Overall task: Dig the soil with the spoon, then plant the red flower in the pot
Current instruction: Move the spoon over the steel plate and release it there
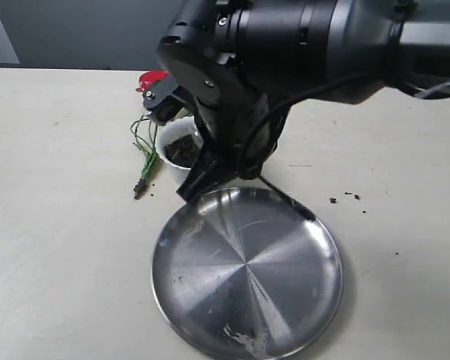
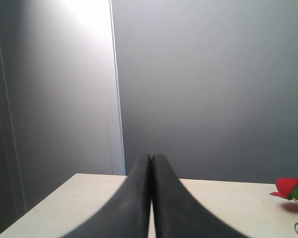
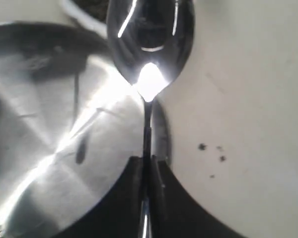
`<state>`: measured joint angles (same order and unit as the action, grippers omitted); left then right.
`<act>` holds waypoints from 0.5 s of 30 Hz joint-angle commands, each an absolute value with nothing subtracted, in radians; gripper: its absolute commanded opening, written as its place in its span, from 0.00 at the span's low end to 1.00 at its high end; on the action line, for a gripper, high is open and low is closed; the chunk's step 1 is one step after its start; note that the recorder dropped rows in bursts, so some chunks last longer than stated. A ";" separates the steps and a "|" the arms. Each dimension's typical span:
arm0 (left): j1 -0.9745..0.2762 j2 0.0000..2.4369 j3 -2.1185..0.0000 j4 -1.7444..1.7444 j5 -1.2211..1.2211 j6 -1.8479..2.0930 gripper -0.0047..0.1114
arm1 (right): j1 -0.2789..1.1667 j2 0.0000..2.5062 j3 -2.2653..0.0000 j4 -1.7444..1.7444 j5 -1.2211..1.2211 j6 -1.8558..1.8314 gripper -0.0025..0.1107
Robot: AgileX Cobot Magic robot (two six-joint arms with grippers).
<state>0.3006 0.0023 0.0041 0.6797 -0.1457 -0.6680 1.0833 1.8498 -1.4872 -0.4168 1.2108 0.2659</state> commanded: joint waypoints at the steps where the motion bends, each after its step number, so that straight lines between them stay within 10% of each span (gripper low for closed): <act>1: 0.297 0.000 0.000 0.678 -0.150 -0.670 0.04 | 1.067 1.832 -1.437 -0.233 1.221 0.216 0.02; 15: 0.297 0.000 0.000 0.678 -0.150 -0.670 0.04 | 0.815 1.839 -1.137 0.080 0.849 0.124 0.02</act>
